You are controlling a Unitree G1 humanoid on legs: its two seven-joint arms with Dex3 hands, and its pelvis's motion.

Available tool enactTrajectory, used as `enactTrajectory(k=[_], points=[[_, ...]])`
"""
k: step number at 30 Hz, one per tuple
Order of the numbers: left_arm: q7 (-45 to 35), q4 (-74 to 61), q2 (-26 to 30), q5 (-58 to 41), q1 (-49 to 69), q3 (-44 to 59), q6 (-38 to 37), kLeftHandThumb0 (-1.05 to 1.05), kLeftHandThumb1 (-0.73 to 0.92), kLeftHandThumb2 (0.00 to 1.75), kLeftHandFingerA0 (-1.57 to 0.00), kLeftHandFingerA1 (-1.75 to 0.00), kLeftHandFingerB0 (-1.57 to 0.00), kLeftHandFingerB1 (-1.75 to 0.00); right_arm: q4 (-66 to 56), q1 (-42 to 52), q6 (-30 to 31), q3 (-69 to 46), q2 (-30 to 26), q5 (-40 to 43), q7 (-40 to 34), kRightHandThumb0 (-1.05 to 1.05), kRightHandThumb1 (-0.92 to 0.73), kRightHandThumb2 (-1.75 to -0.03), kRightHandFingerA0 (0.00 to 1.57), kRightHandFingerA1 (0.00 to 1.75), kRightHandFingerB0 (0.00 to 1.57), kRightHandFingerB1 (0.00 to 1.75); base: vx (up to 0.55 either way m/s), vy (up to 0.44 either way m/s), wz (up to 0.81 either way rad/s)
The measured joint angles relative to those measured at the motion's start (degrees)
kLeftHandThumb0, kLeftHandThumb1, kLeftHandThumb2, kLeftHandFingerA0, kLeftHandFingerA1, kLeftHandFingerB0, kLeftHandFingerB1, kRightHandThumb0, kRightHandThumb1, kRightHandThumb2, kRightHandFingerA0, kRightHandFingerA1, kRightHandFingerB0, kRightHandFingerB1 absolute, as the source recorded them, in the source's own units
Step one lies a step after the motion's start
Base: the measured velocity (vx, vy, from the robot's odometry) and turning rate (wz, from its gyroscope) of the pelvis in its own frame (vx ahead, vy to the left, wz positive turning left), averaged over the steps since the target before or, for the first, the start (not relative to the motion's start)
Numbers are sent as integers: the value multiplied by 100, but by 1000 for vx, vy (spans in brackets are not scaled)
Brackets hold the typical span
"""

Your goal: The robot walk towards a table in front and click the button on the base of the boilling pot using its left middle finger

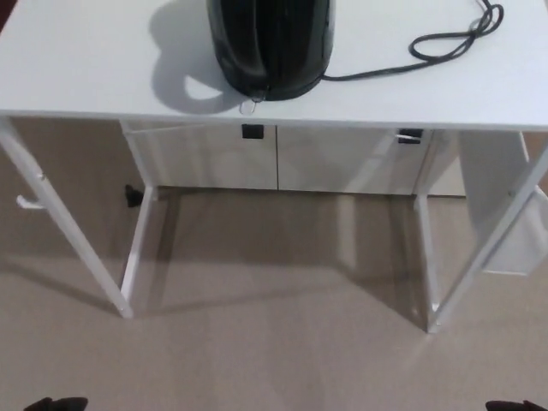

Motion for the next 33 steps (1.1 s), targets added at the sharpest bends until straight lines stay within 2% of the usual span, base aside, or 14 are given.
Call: enactTrajectory(k=[11, 24, 33], points=[[90, -11, 51, 23, -16, -18, -15, -52, 46, 75, -52, -49, -35, -44, 16, -44, -25, -1, 63, 4, -1, -13, -50, -54, 66, 53, 45, 45, 194, 116, -3], [130, -20, 39, 93, -46, -125, -87, -53, 48, 76, -52, -49, -35, -44, 6, -25, -31, -12, -50, -1, -18, -15, -50, -54, 66, 51, 44, 43, 235, -127, 1], [126, -1, 62, 120, -137, -184, -104, -51, 47, 76, -50, -49, -34, -44, 2, -80, 22, 21, -53, -12, -31, -16, -50, -54, 67, 52, 44, 44, 227, 41, -11]])
